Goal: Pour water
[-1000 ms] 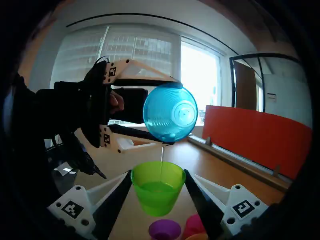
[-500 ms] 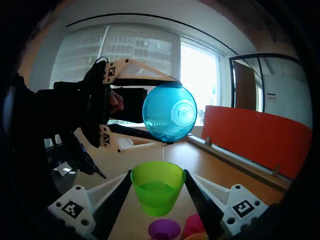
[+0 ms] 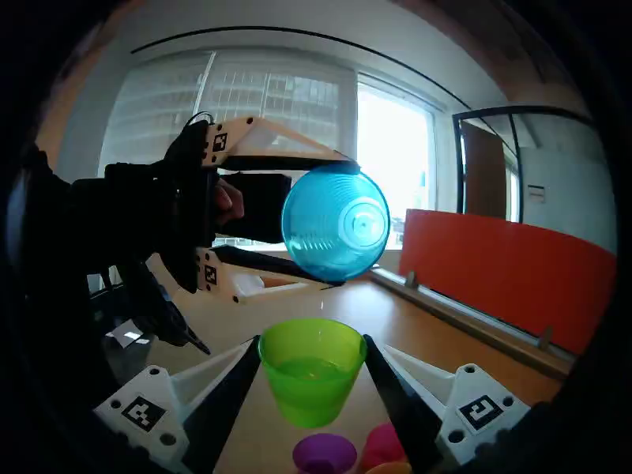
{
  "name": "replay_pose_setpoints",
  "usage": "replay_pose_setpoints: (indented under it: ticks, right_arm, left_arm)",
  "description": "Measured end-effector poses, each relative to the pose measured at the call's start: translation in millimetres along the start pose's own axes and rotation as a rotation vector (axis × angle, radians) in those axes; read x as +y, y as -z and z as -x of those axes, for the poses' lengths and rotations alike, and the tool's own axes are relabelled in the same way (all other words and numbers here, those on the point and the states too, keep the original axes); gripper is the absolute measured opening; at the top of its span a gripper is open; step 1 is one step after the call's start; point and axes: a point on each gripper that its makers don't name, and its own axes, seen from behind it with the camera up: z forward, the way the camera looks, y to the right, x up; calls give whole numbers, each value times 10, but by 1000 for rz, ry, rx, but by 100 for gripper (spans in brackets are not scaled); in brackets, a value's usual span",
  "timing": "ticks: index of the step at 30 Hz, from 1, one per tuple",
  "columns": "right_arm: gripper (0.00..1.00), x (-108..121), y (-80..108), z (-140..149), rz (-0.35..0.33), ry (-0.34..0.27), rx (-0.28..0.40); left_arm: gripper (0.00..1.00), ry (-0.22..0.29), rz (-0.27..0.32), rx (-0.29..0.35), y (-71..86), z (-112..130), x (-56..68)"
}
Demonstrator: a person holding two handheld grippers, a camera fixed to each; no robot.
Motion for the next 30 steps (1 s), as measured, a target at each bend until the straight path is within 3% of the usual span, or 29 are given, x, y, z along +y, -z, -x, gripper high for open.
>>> replay_pose_setpoints:
  ticks: [20,30]
  right_arm:
    - [95,7,6,-2,7,1,1]
    - [95,29,21,-24,14,2,3]
  left_arm:
    - [87,22,-10,-2,-68,47,-75]
    - [88,139,-18,-16,-99,120,-53]
